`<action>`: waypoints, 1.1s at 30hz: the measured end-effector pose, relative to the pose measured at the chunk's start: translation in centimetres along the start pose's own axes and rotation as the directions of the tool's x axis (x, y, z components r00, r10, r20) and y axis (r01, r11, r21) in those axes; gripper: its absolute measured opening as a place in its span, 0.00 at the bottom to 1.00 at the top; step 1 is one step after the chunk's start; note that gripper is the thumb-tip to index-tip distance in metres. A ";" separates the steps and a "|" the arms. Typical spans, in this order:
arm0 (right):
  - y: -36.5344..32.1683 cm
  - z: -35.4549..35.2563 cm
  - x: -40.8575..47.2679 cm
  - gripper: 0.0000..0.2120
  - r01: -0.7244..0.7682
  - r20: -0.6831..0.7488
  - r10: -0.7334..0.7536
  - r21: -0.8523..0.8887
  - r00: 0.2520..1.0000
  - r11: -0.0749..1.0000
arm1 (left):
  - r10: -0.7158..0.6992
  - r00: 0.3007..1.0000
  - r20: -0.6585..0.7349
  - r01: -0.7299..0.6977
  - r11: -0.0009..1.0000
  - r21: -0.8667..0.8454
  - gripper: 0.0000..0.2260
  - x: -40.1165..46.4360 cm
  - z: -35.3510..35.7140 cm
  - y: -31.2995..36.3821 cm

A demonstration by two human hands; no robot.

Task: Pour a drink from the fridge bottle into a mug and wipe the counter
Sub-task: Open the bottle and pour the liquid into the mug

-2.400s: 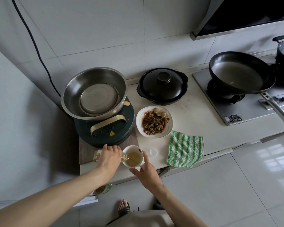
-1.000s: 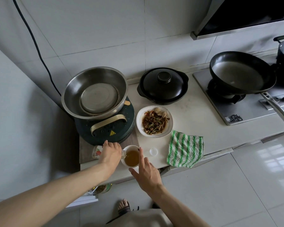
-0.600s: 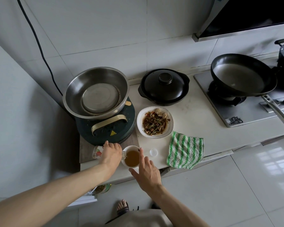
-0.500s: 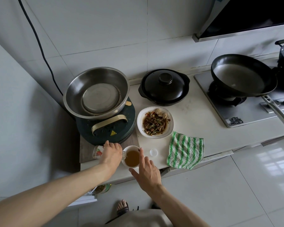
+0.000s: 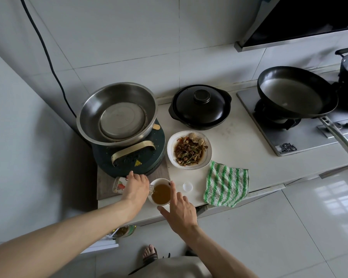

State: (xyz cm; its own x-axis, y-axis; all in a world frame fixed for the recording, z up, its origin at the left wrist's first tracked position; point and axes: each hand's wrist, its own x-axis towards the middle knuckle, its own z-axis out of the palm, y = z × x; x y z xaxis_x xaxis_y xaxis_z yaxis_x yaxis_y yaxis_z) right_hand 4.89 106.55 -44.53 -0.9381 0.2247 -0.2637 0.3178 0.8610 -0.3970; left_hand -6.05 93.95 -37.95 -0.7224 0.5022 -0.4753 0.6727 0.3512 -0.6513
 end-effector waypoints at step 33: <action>1.3 0.5 0.9 0.46 0.060 0.033 -0.062 0.038 0.998 0.997 | -0.044 0.999 0.018 0.046 0.978 -0.203 0.29 -1.2 1.3 -0.5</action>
State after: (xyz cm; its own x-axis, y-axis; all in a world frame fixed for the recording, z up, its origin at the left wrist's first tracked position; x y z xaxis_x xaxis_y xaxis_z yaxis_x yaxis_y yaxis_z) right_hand 4.55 107.65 -45.67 -0.9508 0.1557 -0.2680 0.2656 0.8550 -0.4454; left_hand -5.74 92.09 -37.82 -0.7539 0.4719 -0.4572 0.6569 0.5269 -0.5394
